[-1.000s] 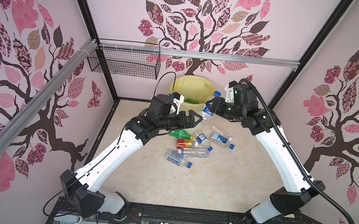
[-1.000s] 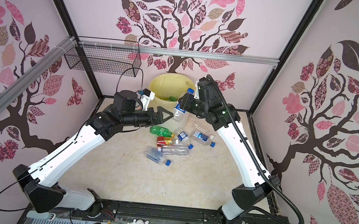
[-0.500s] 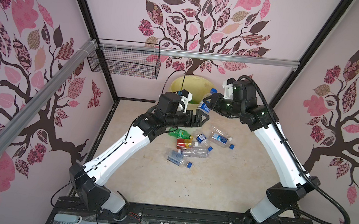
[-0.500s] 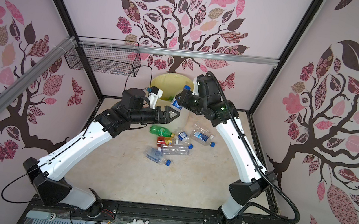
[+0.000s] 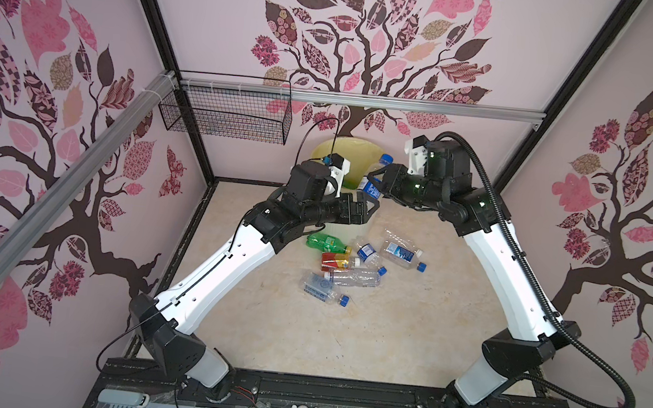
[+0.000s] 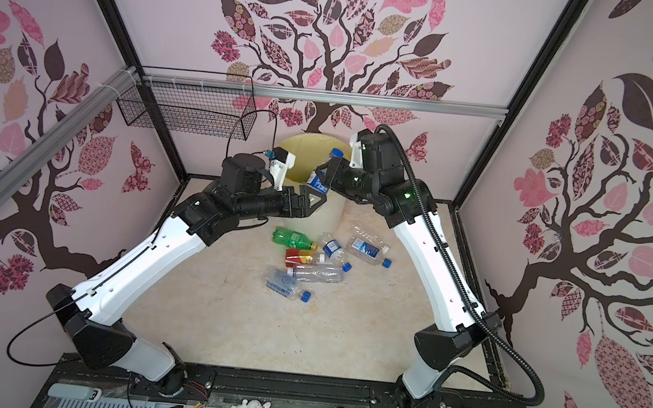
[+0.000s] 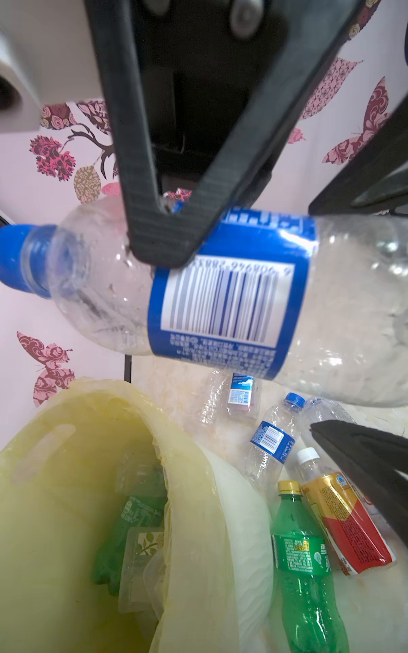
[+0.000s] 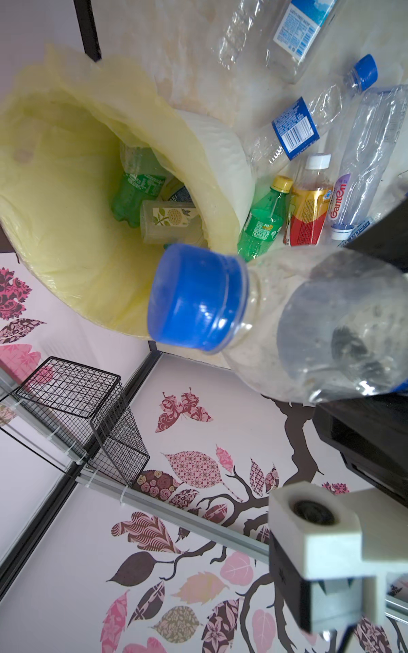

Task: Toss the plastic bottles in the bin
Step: 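Lift the blue-label bottle with right gripper toward the left gripper, then grasp the blue-label bottle with left gripper, raise over bin while right opens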

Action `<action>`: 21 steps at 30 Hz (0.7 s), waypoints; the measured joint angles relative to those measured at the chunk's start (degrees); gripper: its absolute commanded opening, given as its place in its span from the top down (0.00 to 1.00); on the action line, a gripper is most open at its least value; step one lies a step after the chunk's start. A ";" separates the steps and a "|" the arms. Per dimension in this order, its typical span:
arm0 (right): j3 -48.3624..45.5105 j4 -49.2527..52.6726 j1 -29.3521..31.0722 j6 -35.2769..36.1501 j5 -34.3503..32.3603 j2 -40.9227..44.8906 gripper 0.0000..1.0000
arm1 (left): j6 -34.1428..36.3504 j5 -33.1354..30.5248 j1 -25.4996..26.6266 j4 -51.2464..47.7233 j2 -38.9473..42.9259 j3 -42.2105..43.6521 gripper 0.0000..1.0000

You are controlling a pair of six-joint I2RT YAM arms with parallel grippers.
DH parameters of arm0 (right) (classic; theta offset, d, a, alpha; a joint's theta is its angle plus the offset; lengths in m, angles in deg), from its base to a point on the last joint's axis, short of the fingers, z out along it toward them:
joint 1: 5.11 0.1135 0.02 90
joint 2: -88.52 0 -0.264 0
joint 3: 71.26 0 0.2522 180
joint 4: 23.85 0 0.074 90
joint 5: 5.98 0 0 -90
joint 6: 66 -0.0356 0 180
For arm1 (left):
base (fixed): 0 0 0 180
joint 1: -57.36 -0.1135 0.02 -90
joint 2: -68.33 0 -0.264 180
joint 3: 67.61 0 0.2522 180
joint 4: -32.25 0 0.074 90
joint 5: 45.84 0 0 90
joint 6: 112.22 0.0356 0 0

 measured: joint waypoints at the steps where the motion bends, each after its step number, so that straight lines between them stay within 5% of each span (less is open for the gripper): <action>1: 0.00 0.04 0.00 -0.09 0.07 0.00 0.51 | 0.04 0.13 0.00 0.04 -0.35 0.00 0.16; 8: 0.00 0.00 -0.04 -0.63 1.01 -0.35 0.48 | 0.44 0.72 0.13 0.70 -0.61 0.00 0.39; 11: 0.00 0.00 -0.09 -0.63 1.11 -0.35 0.40 | 0.50 0.55 0.13 0.70 -0.61 0.00 0.47; 21: 5.70 2.80 -0.70 0.31 0.83 -0.39 0.01 | 1.60 -4.87 -0.39 -4.02 -0.59 -2.19 0.50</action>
